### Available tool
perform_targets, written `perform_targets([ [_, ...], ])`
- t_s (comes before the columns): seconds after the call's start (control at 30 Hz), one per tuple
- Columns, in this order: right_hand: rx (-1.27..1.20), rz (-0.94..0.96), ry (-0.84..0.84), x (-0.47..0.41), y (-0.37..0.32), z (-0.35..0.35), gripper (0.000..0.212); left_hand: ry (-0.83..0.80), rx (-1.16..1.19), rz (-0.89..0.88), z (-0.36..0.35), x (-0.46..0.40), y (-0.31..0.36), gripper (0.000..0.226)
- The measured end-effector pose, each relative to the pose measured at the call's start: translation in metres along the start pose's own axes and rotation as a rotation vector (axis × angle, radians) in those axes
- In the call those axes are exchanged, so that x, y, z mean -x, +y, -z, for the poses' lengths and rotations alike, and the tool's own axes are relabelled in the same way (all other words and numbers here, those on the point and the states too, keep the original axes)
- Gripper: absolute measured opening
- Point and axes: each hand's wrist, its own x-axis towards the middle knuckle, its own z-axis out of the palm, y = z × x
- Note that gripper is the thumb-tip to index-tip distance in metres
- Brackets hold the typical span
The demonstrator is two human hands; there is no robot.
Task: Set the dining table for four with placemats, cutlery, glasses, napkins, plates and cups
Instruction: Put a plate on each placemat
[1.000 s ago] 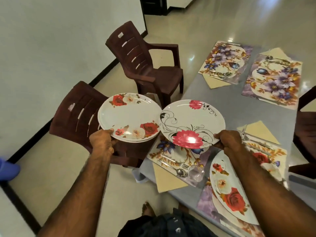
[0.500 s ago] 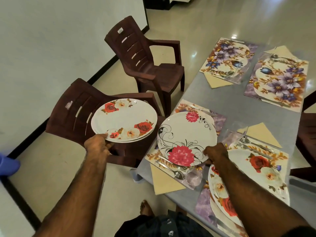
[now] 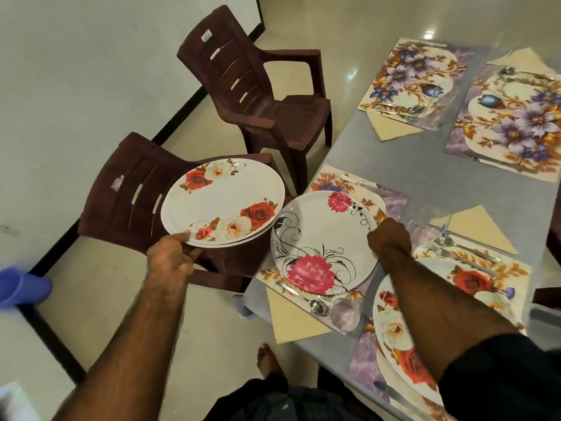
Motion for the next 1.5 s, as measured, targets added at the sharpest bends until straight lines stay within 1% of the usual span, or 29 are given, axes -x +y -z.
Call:
perform_targets([
  [0.1,-0.068,-0.022,0.082,-0.009,-0.004,-0.001,0.035,-0.003,-0.015,0.005,-0.002,-0.001,-0.002,0.015],
  [0.23,-0.071,-0.017,0.125,-0.013,-0.001,-0.002,0.031,-0.007,-0.029,-0.010,-0.007,-0.004,-0.001,0.015],
  [0.47,-0.036,-0.025,0.157,-0.016,0.007,-0.001,0.029,-0.028,-0.028,-0.003,-0.016,-0.003,-0.001,0.017],
  [0.6,-0.044,-0.025,0.176,-0.018,0.007,-0.003,0.027,-0.041,-0.020,-0.003,-0.018,0.002,-0.001,0.023],
  [0.77,-0.029,-0.037,0.161,-0.023,-0.004,-0.007,0.029,-0.037,-0.020,-0.001,-0.014,0.000,-0.002,0.023],
  [0.97,0.018,-0.050,0.200,-0.021,0.008,-0.013,0.028,-0.038,-0.022,-0.013,-0.015,0.004,-0.004,0.015],
  [1.03,0.034,-0.039,0.209,-0.018,0.009,-0.013,0.029,-0.044,-0.028,-0.013,-0.015,0.005,-0.005,0.013],
  [1.17,0.071,0.005,0.228,-0.006,-0.005,-0.003,0.036,-0.063,-0.026,-0.002,-0.012,0.003,-0.006,0.021],
  [1.23,0.014,0.086,0.234,0.002,-0.019,0.001,0.038,-0.067,-0.031,-0.003,-0.009,0.002,-0.006,0.024],
  [1.27,-0.057,0.133,0.225,0.009,-0.029,0.003,0.035,-0.081,-0.034,-0.001,-0.007,0.004,-0.005,0.024],
  [1.3,-0.170,0.180,0.189,0.014,-0.041,0.003,0.030,-0.095,-0.032,0.002,-0.004,0.006,-0.006,0.023],
  [1.33,-0.314,0.207,0.106,0.023,-0.059,0.004,0.032,-0.110,-0.028,-0.003,0.001,0.009,-0.004,0.023],
  [1.37,-0.476,0.184,-0.027,0.032,-0.078,0.006,0.042,-0.126,-0.025,-0.013,0.006,0.011,-0.004,0.024],
  [1.4,-0.630,0.136,-0.195,0.043,-0.097,0.010,0.050,-0.140,-0.027,-0.021,0.012,0.012,-0.004,0.025],
  [1.43,-0.728,0.113,-0.340,0.056,-0.118,0.011,0.052,-0.153,-0.020,-0.032,0.023,0.014,-0.002,0.026],
  [1.47,-0.763,0.127,-0.435,0.067,-0.134,0.011,0.050,-0.172,-0.019,-0.040,0.033,0.015,0.000,0.024],
  [1.5,-0.756,0.179,-0.482,0.078,-0.152,0.008,0.047,-0.192,-0.011,-0.050,0.049,0.016,0.005,0.021],
])
